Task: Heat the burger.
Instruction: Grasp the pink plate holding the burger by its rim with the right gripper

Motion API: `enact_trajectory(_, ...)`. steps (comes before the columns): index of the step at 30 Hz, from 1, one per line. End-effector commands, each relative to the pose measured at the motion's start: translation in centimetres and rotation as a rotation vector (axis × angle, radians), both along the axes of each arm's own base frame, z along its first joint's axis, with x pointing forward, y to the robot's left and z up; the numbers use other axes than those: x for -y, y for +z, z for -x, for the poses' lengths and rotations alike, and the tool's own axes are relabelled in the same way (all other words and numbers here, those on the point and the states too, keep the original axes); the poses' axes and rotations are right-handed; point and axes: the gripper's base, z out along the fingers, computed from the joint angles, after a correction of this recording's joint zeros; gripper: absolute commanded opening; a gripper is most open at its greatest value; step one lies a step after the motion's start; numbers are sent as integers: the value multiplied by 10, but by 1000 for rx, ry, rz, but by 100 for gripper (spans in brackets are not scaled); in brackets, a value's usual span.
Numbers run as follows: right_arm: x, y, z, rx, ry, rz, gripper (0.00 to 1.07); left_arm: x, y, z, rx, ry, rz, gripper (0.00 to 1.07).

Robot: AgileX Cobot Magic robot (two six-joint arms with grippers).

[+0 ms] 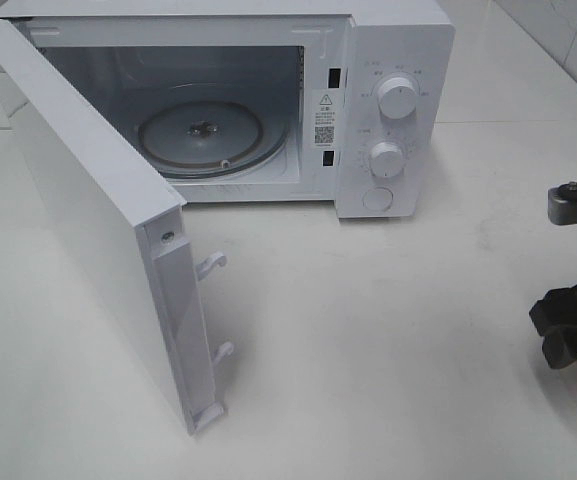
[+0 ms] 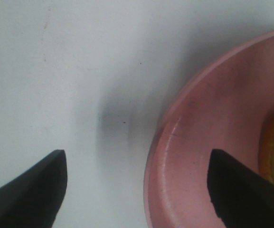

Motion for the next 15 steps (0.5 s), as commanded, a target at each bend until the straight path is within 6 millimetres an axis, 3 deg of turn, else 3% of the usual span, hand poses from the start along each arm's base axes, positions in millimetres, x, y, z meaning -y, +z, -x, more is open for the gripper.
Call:
enact_trajectory(1, 2, -9, -3, -17, -6, 12, 78, 0, 1, 2, 28, -7, 3, 100)
enact_trajectory(15, 11, -28, -11, -47, -65, 12, 77, 0, 1, 2, 28, -7, 3, 100)
